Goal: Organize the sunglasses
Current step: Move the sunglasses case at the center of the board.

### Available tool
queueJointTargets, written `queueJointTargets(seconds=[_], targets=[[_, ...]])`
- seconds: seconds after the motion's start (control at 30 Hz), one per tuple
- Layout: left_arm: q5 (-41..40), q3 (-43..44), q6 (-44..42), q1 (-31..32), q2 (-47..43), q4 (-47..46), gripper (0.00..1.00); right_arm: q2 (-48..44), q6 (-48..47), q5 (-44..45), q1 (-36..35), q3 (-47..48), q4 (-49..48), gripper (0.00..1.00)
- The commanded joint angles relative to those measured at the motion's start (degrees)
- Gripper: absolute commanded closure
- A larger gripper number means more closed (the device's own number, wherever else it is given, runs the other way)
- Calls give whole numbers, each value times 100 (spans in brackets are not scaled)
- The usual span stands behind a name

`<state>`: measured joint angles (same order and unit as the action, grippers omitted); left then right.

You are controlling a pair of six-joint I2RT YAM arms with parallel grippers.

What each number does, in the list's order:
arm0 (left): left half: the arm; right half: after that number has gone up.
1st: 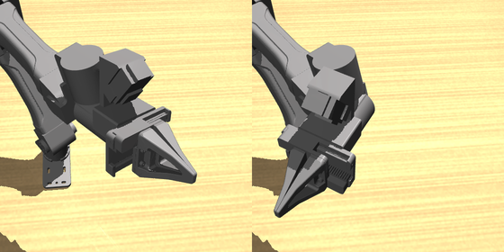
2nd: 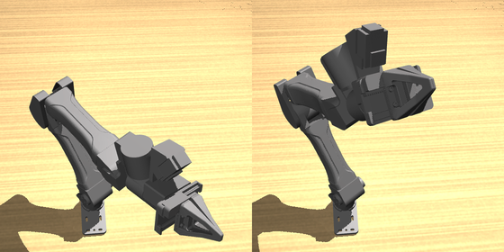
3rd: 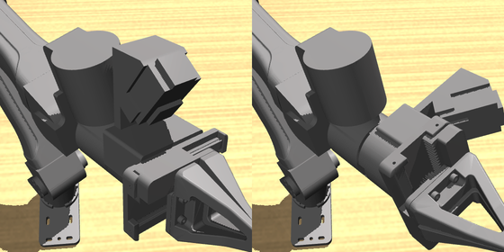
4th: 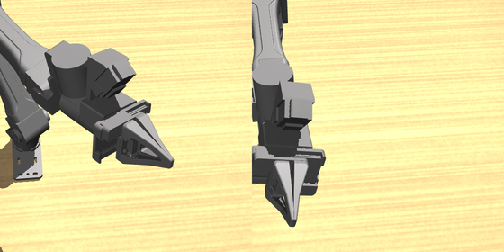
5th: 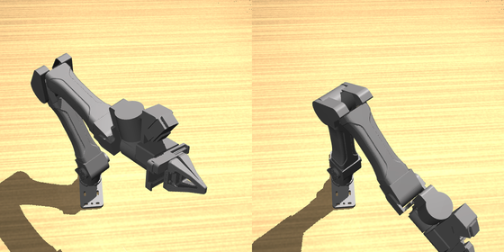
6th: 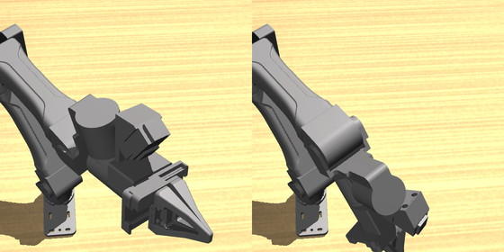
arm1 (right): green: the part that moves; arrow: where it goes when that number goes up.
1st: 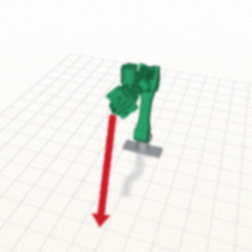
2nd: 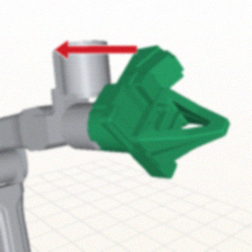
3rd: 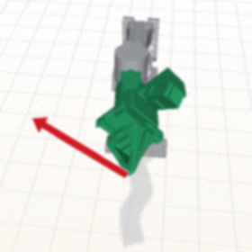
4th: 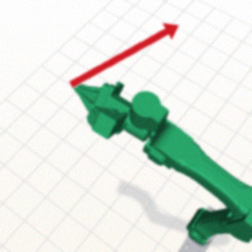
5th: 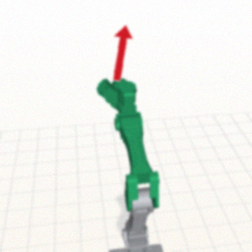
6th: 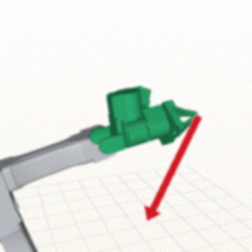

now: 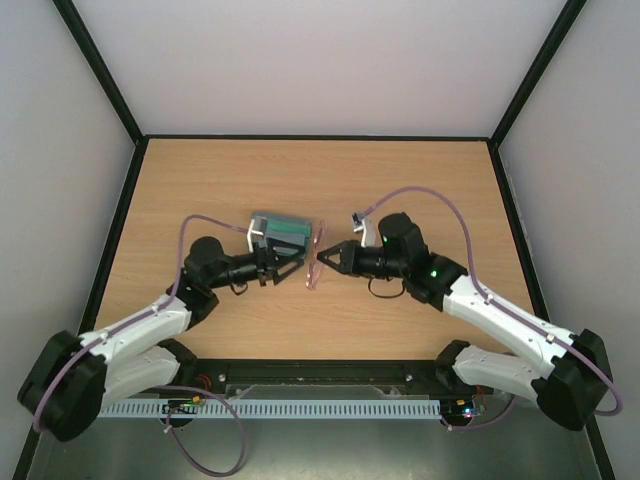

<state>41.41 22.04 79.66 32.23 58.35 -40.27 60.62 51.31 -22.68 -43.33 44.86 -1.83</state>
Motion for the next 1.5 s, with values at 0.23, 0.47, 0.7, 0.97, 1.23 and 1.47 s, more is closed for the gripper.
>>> queueJointTargets(seconds=[0.23, 0.47, 0.7, 0.97, 1.23, 1.47], targets=[[-1045, 806, -1836, -2476, 601, 3050, 48, 1655, -2571, 2311, 36, 2776, 2837, 99], [-1194, 1842, -2323, -3084, 2505, 2674, 72, 2139, -2859, 2608, 36, 3196, 2882, 99], [-1177, 2985, -2611, -3083, 4426, 2594, 86, 2629, -3124, 2668, 44, 3482, 2968, 99], [-1252, 3833, -2727, -2648, 5346, 2874, 87, 2771, -3198, 2613, 122, 3675, 2977, 99], [-1336, 4195, -2657, -1932, 5688, 2867, 87, 2768, -3321, 2507, 140, 3586, 3015, 99], [-1328, 4602, -2609, -1327, 6058, 2839, 87, 2596, -3535, 2279, 140, 3327, 3133, 99]])
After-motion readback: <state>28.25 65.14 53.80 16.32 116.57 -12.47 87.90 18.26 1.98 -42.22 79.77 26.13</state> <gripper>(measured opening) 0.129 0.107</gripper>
